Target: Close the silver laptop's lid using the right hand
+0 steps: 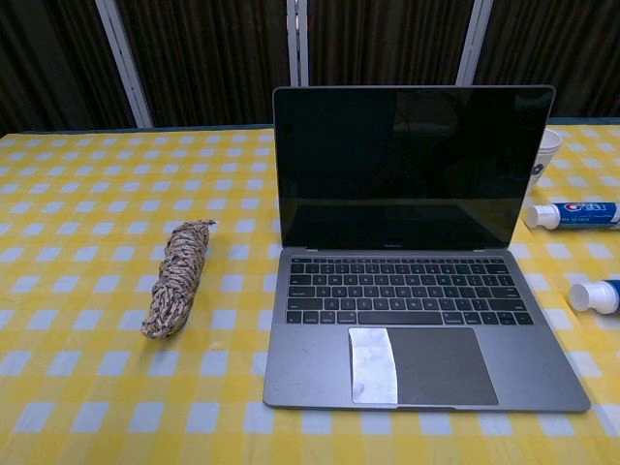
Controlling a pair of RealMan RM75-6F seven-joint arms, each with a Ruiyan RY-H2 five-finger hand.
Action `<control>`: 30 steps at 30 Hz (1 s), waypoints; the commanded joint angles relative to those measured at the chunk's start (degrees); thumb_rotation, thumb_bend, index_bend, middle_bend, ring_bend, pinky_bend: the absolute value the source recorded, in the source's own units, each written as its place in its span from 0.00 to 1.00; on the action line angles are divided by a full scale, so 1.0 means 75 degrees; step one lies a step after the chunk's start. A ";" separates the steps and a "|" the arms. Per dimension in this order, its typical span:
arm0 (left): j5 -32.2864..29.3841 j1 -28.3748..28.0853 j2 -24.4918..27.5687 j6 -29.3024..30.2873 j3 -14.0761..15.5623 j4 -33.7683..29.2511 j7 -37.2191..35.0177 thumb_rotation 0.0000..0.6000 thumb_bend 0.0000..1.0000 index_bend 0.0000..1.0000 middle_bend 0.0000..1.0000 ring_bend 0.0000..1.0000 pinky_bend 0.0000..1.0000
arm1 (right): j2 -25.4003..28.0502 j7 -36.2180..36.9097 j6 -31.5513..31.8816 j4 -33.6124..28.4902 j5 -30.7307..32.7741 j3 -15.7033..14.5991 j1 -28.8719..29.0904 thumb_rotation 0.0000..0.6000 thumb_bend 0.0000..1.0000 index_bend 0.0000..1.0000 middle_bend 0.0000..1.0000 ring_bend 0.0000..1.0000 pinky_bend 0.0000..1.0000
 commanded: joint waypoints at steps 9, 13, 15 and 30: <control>-0.0002 0.0011 -0.0010 -0.0001 -0.0001 -0.0071 0.0062 1.00 0.00 0.00 0.00 0.00 0.00 | 0.0065 0.0208 -0.0233 -0.0064 0.0173 0.0073 0.0091 1.00 0.00 0.00 0.00 0.00 0.00; -0.0042 -0.0046 -0.0090 -0.0062 -0.0047 -0.0038 0.0255 1.00 0.00 0.00 0.00 0.00 0.00 | 0.0377 0.0330 -0.0787 -0.0247 0.0465 0.0530 0.0596 1.00 0.49 0.00 0.00 0.00 0.00; -0.0184 -0.0110 -0.0148 -0.0246 -0.0073 0.0014 0.0248 1.00 0.00 0.00 0.00 0.00 0.00 | 0.0754 0.0480 -0.1557 -0.0326 0.0704 0.0971 0.1229 1.00 0.77 0.00 0.00 0.00 0.00; -0.0728 -0.0305 -0.0243 -0.0700 -0.0273 0.0149 0.0315 1.00 0.00 0.00 0.00 0.00 0.00 | 0.1257 0.2874 -0.5663 -0.0090 0.1960 0.1970 0.4043 1.00 1.00 0.10 0.15 0.10 0.17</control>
